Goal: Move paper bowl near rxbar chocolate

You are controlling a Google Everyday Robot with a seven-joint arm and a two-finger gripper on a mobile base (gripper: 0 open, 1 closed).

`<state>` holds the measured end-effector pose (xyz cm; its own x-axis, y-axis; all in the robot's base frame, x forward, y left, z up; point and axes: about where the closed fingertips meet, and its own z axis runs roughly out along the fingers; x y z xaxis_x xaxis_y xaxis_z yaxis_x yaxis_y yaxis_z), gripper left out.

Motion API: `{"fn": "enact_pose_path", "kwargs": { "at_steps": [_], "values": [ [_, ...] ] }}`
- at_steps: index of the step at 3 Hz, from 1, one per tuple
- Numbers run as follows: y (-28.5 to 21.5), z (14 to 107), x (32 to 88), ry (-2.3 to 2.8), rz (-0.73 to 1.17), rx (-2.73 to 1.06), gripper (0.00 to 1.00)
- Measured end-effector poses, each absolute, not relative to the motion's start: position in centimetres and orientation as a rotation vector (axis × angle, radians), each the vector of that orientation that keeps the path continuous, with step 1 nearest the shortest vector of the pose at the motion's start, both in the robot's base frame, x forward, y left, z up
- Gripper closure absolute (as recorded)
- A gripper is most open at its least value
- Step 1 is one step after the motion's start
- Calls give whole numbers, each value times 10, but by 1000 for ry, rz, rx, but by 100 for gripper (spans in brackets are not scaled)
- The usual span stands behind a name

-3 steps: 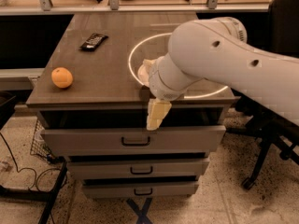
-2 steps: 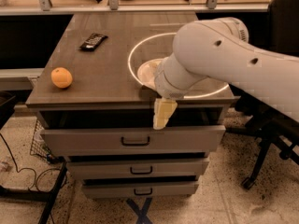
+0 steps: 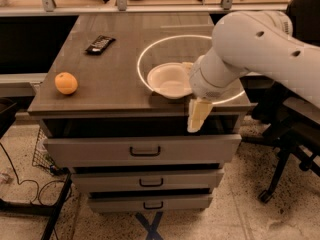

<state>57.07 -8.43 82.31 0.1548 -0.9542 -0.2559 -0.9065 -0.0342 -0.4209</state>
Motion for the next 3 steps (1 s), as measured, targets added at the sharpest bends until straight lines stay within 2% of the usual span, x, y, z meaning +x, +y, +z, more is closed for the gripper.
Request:
{"fn": "enact_pose_path", "kwargs": {
  "at_steps": [1, 3],
  "values": [
    [-99, 832, 588, 1761, -164, -1970, 17],
    [-106, 851, 603, 1730, -210, -1981, 64]
  ]
}}
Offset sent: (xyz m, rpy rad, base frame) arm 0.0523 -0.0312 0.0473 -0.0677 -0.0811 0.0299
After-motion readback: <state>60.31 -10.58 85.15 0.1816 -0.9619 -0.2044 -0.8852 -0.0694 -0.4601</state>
